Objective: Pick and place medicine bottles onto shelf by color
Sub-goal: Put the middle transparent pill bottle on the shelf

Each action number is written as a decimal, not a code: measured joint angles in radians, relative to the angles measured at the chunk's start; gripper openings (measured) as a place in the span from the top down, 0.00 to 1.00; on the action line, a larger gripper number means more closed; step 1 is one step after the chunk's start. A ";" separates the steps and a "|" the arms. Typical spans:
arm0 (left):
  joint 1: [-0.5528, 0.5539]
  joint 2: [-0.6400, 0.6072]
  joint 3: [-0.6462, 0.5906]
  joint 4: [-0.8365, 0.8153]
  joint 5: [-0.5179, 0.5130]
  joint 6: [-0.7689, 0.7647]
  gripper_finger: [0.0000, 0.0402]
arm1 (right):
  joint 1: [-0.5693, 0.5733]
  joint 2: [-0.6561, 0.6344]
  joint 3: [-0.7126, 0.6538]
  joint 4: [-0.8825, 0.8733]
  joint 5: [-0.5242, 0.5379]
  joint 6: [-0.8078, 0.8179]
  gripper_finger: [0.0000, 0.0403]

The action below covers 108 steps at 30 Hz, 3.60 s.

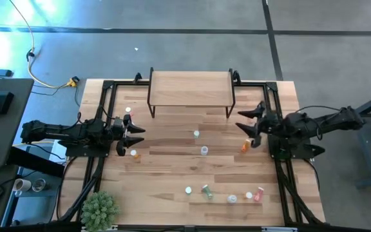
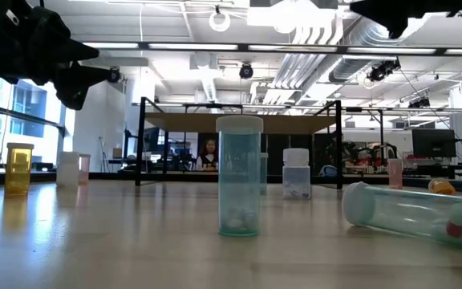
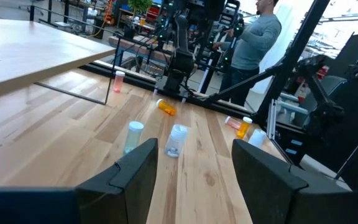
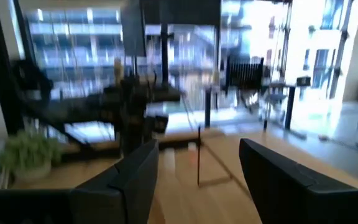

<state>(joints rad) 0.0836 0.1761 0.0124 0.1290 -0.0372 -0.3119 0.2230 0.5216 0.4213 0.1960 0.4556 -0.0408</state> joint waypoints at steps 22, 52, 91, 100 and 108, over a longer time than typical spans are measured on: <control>0.000 0.000 0.000 -0.004 0.000 0.000 0.51 | 0.000 0.436 0.252 -0.506 -0.154 0.197 0.46; 0.000 0.000 0.000 -0.039 0.000 -0.023 0.51 | -0.079 0.876 0.252 -0.221 -0.278 0.242 0.46; 0.000 0.000 0.000 -0.059 0.000 -0.010 0.51 | -0.079 1.045 0.252 -0.056 -0.360 0.268 0.46; 0.000 0.000 0.000 -0.066 0.000 -0.010 0.51 | -0.079 1.045 0.252 -0.061 -0.359 0.268 0.64; 0.000 0.000 0.000 -0.080 0.000 -0.010 0.51 | -0.079 1.040 0.252 -0.065 -0.359 0.268 0.68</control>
<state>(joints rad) 0.0836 0.1764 0.0125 0.0493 -0.0372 -0.3218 0.1444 1.5616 0.6731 0.1311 0.0961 0.2268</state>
